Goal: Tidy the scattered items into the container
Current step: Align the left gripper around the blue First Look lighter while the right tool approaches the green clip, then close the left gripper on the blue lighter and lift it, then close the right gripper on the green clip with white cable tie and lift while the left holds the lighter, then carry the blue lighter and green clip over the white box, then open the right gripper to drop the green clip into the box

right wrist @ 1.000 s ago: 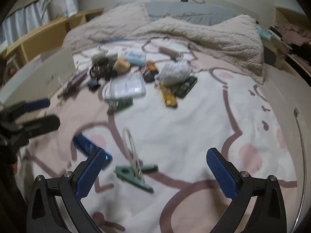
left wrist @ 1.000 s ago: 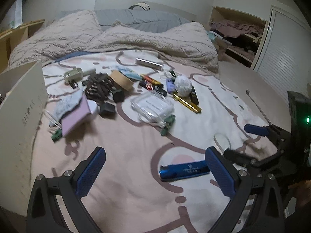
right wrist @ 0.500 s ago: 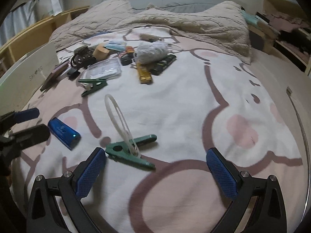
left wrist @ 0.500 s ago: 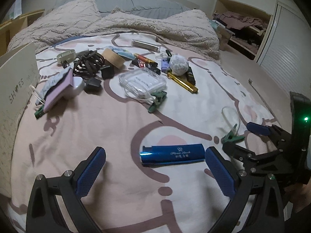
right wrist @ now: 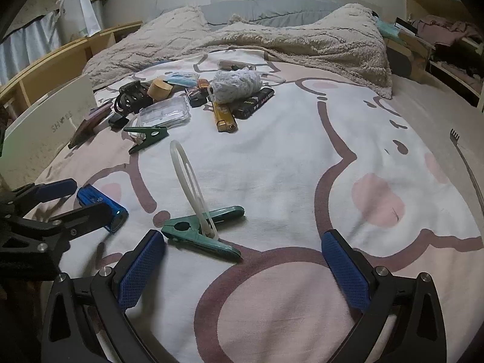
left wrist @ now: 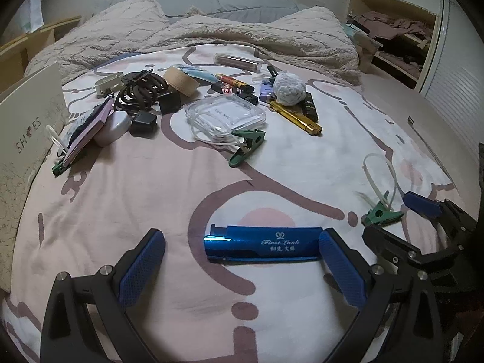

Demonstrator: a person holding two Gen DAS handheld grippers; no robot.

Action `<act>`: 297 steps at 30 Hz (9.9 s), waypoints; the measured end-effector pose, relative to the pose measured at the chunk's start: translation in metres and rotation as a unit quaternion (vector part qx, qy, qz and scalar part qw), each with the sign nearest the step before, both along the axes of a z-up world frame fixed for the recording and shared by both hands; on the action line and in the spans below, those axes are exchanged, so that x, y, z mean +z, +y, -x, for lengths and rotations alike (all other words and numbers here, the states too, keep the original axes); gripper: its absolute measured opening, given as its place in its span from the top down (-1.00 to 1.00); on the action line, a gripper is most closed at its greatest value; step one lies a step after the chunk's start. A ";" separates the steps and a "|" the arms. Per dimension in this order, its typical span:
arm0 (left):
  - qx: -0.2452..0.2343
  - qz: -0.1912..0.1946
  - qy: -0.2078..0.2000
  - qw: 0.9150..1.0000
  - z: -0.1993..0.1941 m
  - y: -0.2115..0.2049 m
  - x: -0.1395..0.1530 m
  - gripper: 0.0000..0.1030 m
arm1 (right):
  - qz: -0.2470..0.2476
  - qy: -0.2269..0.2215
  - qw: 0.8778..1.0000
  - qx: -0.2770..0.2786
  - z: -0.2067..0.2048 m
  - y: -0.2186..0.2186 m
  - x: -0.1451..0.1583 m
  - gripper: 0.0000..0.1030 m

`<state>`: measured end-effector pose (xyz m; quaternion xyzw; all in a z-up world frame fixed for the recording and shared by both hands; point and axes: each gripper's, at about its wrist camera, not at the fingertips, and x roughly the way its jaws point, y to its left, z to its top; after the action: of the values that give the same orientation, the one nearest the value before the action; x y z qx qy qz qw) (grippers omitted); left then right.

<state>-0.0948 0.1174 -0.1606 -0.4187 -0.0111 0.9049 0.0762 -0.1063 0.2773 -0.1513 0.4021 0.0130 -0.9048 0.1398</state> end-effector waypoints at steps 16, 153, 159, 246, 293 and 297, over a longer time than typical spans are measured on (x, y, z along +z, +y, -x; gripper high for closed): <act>-0.020 -0.009 0.018 1.000 -0.004 0.002 -0.005 -1.00 | 0.059 0.008 0.998 0.004 -0.003 0.013 0.002 -1.00; -0.060 0.042 0.025 0.997 -0.005 -0.091 -0.007 -0.61 | -0.025 -0.007 0.999 0.028 -0.009 -0.040 0.008 -0.33; -0.060 0.038 0.025 0.997 -0.005 -0.093 -0.006 -0.61 | -0.015 -0.004 1.000 0.012 -0.010 -0.032 0.009 0.01; 0.097 0.048 0.198 0.974 -0.022 -0.314 0.203 -0.61 | 0.097 0.054 0.969 0.222 0.045 -0.276 0.230 0.01; 0.123 0.028 0.009 0.992 -0.057 -0.400 0.128 -0.61 | -0.070 -0.136 0.925 0.347 0.027 -0.421 0.123 -0.41; 0.116 0.050 -0.009 0.992 -0.057 -0.399 0.124 -0.61 | -0.068 -0.138 0.925 0.347 0.026 -0.420 0.124 -0.42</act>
<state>-0.0379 -0.2820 -0.0366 -0.4263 -0.0153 0.9030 -0.0508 -0.1325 -0.1427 -0.0277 0.5021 0.1933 -0.7320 0.4179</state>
